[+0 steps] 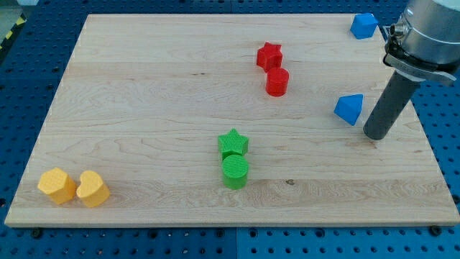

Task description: Bring the triangle at the right side of the red circle

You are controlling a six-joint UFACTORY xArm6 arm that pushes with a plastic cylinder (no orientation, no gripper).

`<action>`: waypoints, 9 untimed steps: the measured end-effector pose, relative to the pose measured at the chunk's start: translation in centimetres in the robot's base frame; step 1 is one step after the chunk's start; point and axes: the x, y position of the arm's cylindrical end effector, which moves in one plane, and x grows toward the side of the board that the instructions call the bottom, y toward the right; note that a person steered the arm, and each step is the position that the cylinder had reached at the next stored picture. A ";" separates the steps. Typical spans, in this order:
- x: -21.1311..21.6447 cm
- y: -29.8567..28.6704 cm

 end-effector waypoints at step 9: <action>-8.6 -8.4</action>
